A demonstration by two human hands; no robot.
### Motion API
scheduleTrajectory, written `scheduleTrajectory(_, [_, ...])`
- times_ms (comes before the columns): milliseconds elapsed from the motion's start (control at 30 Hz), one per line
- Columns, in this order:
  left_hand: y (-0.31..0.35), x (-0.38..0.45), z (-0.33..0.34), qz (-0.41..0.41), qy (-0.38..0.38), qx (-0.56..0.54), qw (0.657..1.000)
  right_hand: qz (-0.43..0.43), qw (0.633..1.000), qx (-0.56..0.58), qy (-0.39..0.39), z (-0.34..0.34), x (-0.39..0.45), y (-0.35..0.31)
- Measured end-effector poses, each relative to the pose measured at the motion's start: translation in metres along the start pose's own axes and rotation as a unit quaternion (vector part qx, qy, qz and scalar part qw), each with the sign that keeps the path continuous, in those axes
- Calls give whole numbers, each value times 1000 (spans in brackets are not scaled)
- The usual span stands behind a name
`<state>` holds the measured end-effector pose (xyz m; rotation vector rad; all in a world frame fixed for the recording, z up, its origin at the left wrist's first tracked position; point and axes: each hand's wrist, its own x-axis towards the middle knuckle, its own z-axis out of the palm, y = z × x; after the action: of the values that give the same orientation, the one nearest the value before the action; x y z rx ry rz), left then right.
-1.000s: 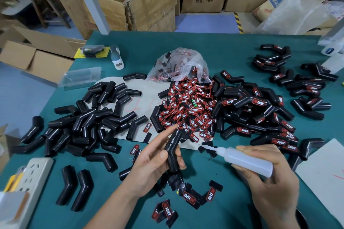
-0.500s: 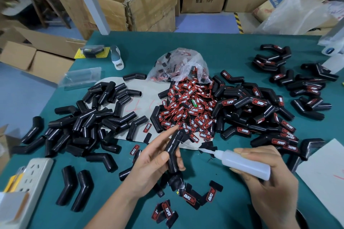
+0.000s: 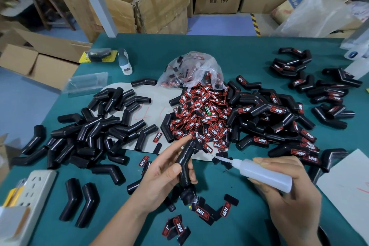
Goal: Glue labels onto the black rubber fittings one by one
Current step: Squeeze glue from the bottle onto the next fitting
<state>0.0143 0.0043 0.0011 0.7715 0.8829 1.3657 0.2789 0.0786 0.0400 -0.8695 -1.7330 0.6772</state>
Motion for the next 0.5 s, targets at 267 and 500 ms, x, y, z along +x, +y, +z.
scheduleTrajectory(267, [1, 0, 0, 1, 5, 12, 1000, -3, 1000, 3, -1, 0, 0, 0])
scheduleTrajectory(500, [0, 0, -1, 2, 7, 20, 1000, -16, 1000, 9, -23, 0, 0, -2])
